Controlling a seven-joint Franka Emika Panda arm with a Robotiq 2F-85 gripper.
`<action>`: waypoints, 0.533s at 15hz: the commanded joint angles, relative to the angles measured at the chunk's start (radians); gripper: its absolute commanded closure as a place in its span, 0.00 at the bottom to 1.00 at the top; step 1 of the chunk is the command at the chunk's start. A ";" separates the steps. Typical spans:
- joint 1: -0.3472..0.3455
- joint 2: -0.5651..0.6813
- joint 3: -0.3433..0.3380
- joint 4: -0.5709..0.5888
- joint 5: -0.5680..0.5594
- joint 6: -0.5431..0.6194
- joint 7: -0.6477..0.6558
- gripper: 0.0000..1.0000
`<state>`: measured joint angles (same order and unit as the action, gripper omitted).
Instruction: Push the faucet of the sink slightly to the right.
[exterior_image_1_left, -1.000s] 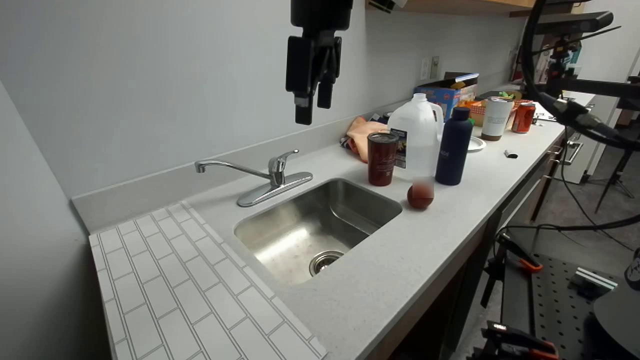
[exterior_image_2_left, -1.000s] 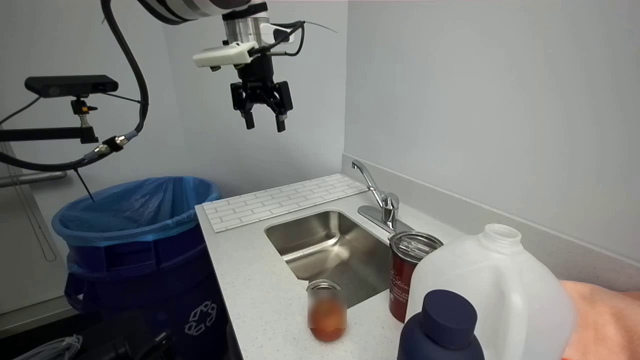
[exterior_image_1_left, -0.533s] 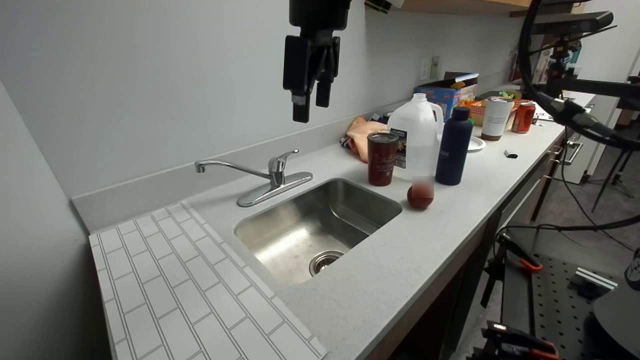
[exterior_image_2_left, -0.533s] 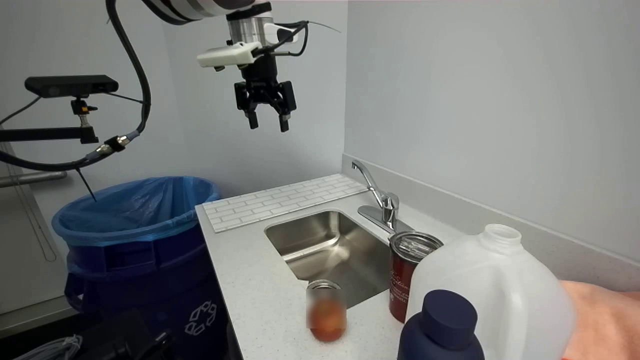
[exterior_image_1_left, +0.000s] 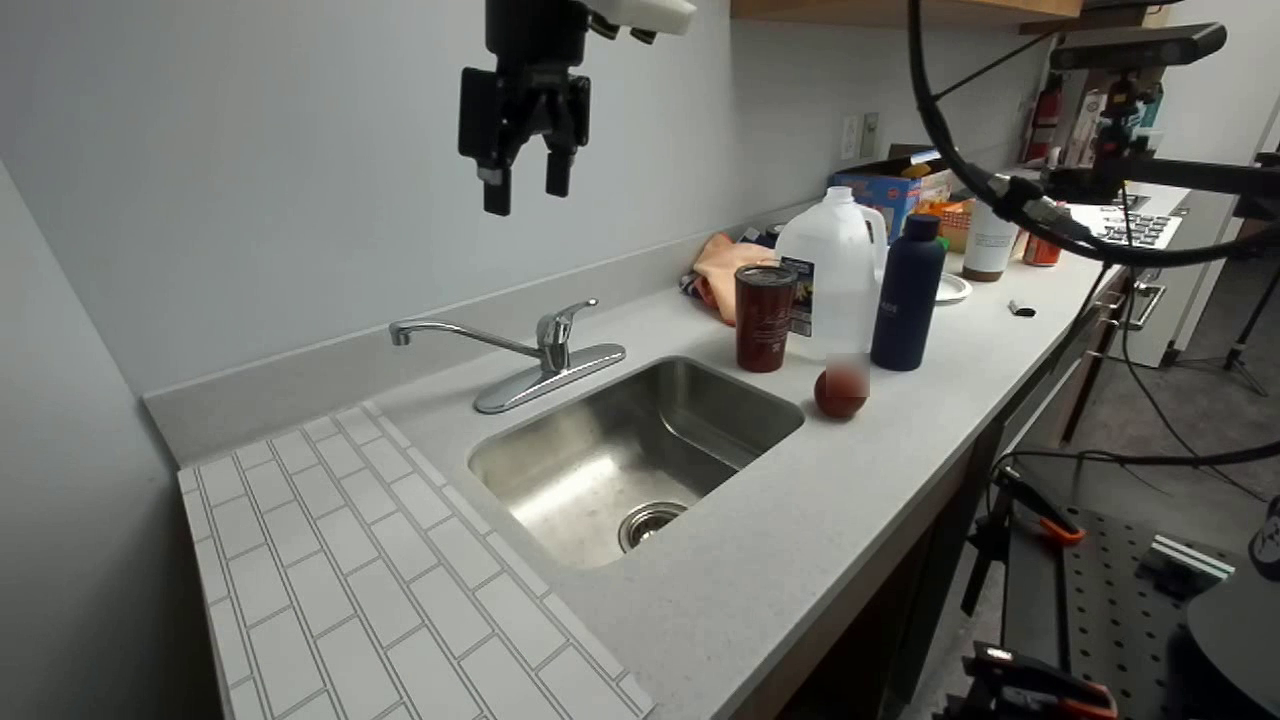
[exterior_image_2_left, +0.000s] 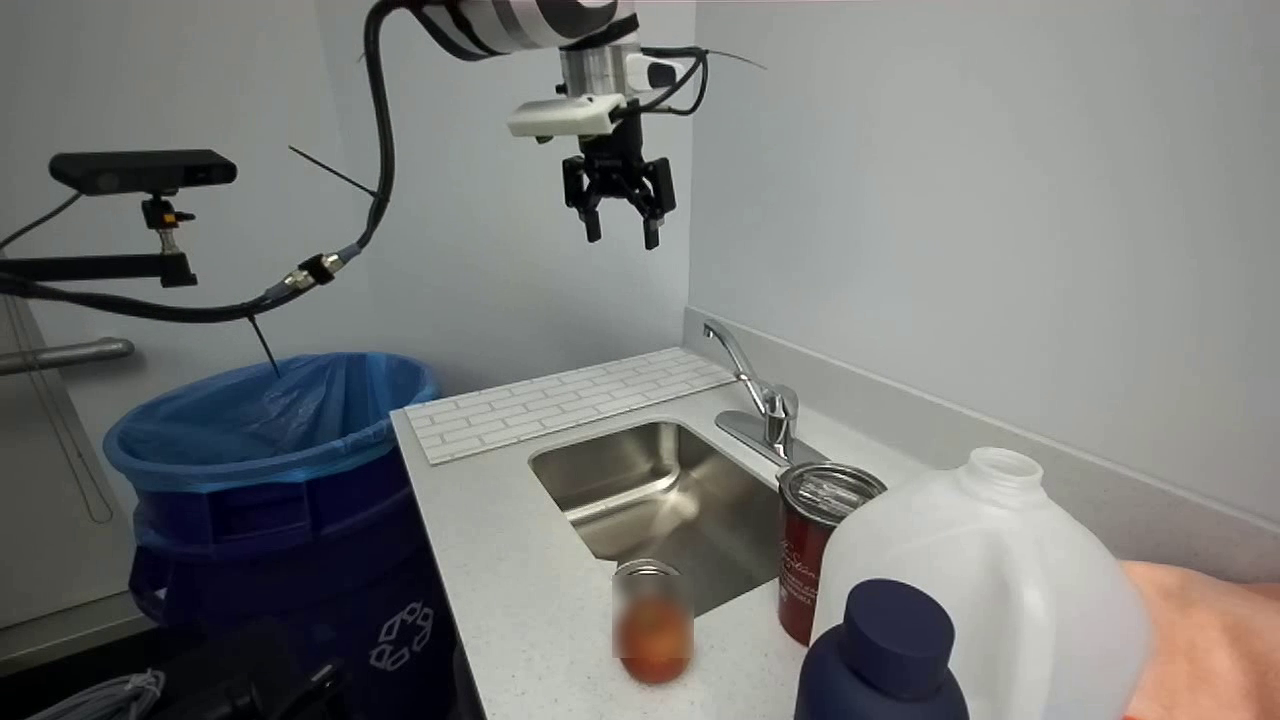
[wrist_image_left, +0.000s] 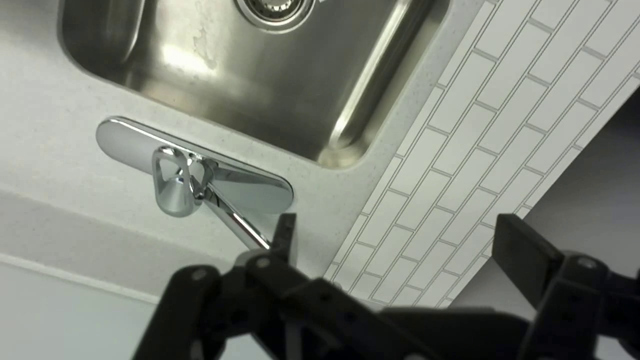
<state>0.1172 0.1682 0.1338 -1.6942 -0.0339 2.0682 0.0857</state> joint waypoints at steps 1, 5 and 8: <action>0.031 0.188 -0.007 0.214 -0.024 0.049 0.028 0.00; 0.054 0.332 -0.024 0.333 -0.020 0.190 0.057 0.00; 0.075 0.423 -0.060 0.409 -0.036 0.280 0.121 0.00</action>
<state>0.1561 0.4829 0.1185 -1.4144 -0.0432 2.2954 0.1407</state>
